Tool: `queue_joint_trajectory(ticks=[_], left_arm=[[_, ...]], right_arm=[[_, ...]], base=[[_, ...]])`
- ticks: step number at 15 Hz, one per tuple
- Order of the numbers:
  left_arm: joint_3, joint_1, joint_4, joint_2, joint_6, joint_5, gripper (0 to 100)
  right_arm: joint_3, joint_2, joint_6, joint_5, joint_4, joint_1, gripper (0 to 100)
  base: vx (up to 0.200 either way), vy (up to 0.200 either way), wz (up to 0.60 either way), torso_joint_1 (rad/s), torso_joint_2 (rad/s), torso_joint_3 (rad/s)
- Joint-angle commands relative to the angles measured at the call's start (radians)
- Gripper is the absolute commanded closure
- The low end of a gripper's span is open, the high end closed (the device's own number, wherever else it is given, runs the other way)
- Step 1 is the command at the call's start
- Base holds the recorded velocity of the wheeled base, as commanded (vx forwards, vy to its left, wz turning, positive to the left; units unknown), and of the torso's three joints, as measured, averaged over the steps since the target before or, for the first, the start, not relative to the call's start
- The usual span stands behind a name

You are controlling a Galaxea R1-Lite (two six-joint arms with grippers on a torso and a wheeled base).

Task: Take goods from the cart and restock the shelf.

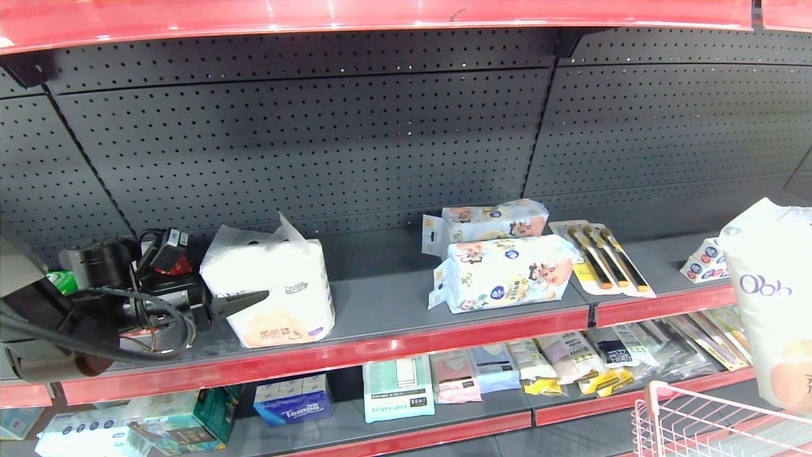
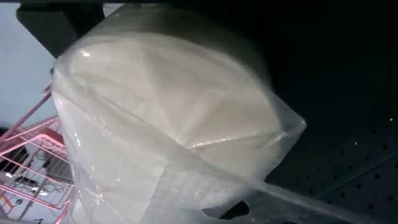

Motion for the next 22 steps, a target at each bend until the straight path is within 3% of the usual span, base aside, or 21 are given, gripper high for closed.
queue_joint_trajectory(ticks=[1, 9, 11, 12, 22], left_arm=[[0.004, 0.004, -0.004, 0.005, -0.003, -0.021, 100], [-0.007, 0.012, -0.016, 0.005, -0.004, -0.024, 100], [0.005, 0.010, -0.052, 0.006, -0.043, -0.024, 100], [0.007, 0.012, -0.061, 0.006, -0.046, -0.024, 100], [0.037, 0.018, -0.095, 0.012, -0.047, -0.013, 100]], right_arm=[[-0.002, 0.000, 0.000, 0.000, -0.001, -0.001, 100], [-0.015, 0.001, -0.002, -0.001, 0.001, -0.003, 100], [-0.015, 0.001, -0.002, -0.001, 0.001, -0.003, 100], [-0.015, 0.000, -0.002, -0.001, 0.001, -0.003, 100], [-0.020, -0.003, -0.013, -0.001, 0.001, -0.003, 100]], base=[[0.000, 0.000, 0.00, 0.000, 0.00, 0.000], [0.000, 0.000, 0.00, 0.000, 0.00, 0.000], [0.000, 0.000, 0.00, 0.000, 0.00, 0.000], [0.000, 0.000, 0.00, 0.000, 0.00, 0.000], [0.000, 0.000, 0.00, 0.000, 0.00, 0.000]])
